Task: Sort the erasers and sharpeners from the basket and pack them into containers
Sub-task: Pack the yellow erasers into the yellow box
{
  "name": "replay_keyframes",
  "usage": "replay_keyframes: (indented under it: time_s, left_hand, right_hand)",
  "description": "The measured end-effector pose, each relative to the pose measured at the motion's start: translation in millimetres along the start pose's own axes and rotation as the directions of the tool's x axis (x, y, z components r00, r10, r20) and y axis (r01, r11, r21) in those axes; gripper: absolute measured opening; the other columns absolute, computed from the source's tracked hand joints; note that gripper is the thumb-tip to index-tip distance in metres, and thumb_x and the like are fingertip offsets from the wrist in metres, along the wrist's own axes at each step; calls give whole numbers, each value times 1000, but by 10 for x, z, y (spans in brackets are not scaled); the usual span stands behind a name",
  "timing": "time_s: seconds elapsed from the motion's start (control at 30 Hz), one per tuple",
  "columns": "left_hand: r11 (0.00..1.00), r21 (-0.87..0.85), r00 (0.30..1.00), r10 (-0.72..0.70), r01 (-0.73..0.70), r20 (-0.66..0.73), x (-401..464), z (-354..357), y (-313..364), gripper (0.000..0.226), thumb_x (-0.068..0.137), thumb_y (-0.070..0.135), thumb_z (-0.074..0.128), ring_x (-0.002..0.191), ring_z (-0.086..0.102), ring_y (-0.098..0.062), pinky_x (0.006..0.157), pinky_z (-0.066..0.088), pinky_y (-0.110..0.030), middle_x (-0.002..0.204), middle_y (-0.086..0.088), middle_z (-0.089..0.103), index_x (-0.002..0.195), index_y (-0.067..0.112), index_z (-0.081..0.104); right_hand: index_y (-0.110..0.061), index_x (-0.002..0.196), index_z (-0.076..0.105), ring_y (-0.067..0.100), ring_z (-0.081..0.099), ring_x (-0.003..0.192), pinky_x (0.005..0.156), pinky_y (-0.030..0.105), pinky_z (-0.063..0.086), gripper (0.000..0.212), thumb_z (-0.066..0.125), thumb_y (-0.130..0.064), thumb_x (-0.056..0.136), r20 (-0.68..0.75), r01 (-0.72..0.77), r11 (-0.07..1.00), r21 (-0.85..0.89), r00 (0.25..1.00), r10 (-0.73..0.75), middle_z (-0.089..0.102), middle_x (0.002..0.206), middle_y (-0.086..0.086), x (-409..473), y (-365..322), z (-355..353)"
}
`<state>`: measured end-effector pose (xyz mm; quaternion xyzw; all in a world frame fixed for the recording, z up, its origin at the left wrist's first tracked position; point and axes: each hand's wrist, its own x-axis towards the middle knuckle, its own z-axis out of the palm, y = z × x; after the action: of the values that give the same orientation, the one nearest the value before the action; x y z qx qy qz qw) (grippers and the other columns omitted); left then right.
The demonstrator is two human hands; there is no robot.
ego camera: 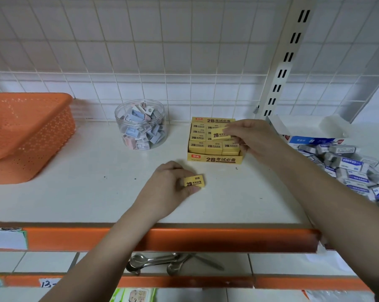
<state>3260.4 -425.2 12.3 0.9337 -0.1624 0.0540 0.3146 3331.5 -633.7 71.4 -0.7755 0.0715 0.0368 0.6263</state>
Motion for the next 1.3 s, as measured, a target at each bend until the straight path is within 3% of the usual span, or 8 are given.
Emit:
replay_keyframes:
  time_s: [0.13,0.2,0.27,0.4,0.5,0.67,0.97,1.3]
  left_hand:
    - [1000,8,994,-7,6,113,99,-109,-14,39,74,40,74,87,47,-1,86,37,-10,91,20,44,110,27,68]
    - [998,-60,998,-7,10,56,223,-259,49,32,74,39,74,79,49,1,71,35,-4,92,17,51,104,28,68]
    - [1000,11,999,12,-12,-32,440,-386,99,29,78,37,72,84,52,-7,68,35,-13,99,7,60,105,26,68]
    - [934,339,984,59,-113,167,959,-455,149,57,81,38,69,123,45,-16,99,33,-26,136,1,51,132,22,52]
    - [863,471,942,17,-183,336,1206,-422,159,70,79,39,71,130,40,-20,105,33,-32,141,1,47,140,21,42]
    - [845,493,934,19,-206,357,1268,-394,123,51,80,38,69,108,54,-22,92,45,-36,113,-4,64,127,21,58]
    - [839,499,934,30,-217,356,1321,-416,81,57,77,46,70,108,52,-22,94,42,-33,110,-5,64,127,22,59]
    - [844,491,912,-7,-215,411,1411,-472,127,61,76,46,72,111,50,-19,82,33,-22,119,0,60,129,21,57]
  right_hand:
    - [-11,85,70,7,45,51,52,21,33,4,71,-13,81,10,-23,999,44,1000,23,53,53,-6,-39,66,-39]
    - [-11,86,71,6,45,49,52,21,34,5,71,-13,81,6,-34,996,79,999,34,54,57,-4,-69,81,-63]
    - [-10,87,70,4,47,44,47,18,35,5,70,-13,83,-10,-47,992,118,999,48,54,60,-2,-112,71,-88]
    - [-9,84,66,2,45,40,42,15,35,3,67,-11,85,-34,-62,982,181,997,69,55,56,-3,-203,29,-130]
    - [-9,85,67,3,45,44,43,15,36,3,68,-12,84,-63,-77,980,183,994,90,58,50,-8,-227,20,-169]
    - [-9,84,69,6,43,51,45,18,34,7,71,-15,82,-47,-96,992,76,994,100,56,62,-3,-196,68,-183]
    - [-3,83,72,12,38,48,41,18,30,17,75,-17,75,27,-107,950,-294,992,120,55,58,2,-91,-59,172]
    - [-5,75,61,7,42,37,39,14,30,13,73,-8,78,70,-200,850,-487,961,266,62,63,7,132,-229,383]
